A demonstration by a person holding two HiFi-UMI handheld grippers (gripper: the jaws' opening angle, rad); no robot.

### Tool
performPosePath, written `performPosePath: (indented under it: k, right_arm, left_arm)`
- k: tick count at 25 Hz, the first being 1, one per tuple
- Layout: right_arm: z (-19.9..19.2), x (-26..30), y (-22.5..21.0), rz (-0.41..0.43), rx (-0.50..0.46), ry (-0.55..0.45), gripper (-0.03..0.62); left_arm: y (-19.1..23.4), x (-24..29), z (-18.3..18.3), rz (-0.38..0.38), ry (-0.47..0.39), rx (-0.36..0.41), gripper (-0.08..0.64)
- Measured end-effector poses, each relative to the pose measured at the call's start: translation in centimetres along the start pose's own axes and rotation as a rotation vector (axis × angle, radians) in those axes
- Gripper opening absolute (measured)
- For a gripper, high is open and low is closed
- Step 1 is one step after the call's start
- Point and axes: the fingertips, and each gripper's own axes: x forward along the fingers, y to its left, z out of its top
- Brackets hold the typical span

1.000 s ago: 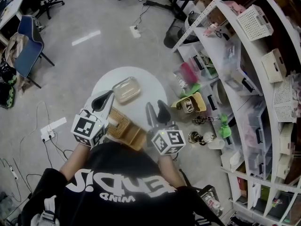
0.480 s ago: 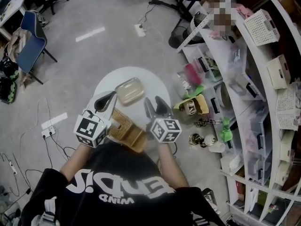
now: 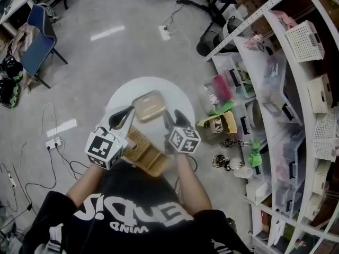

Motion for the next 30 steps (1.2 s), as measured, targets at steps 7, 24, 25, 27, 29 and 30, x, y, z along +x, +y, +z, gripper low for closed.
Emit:
performPosePath:
  k: [7,24,25,27,29,30]
  right_arm:
    - [-2.0,3.7,-2.7,-0.017,0.038,0.086,0.199]
    - [-5.6,9.5,-6.2,-0.004,0.17,0.2,0.19]
    - [-5.6,9.6,-6.2,-0.001,0.176,0.202,0.187]
    - [-5.4,9.6,-6.2,0.009,0.194,0.2,0.183]
    - [-5.4,9.7,-6.2,0.024,0.215,0.194,0.175]
    - [-5.4,9.8,-6.2,0.033,0.223,0.192,0.172]
  left_arm:
    - [1.5,1.7,-0.6,0.024,0.026,-0.015,0.002]
    - [3.3,3.2,-3.0,0.048,0.099,-0.024,0.002]
    - [3.3,3.3,-3.0,0.048,0.1,-0.025,0.002]
    - [3.4,3.5,-3.0,0.049,0.104,-0.026,0.002]
    - [3.5,3.7,-3.2,0.049,0.108,-0.027,0.002]
    - [3.5,3.7,-3.2,0.049,0.109,-0.028,0.002]
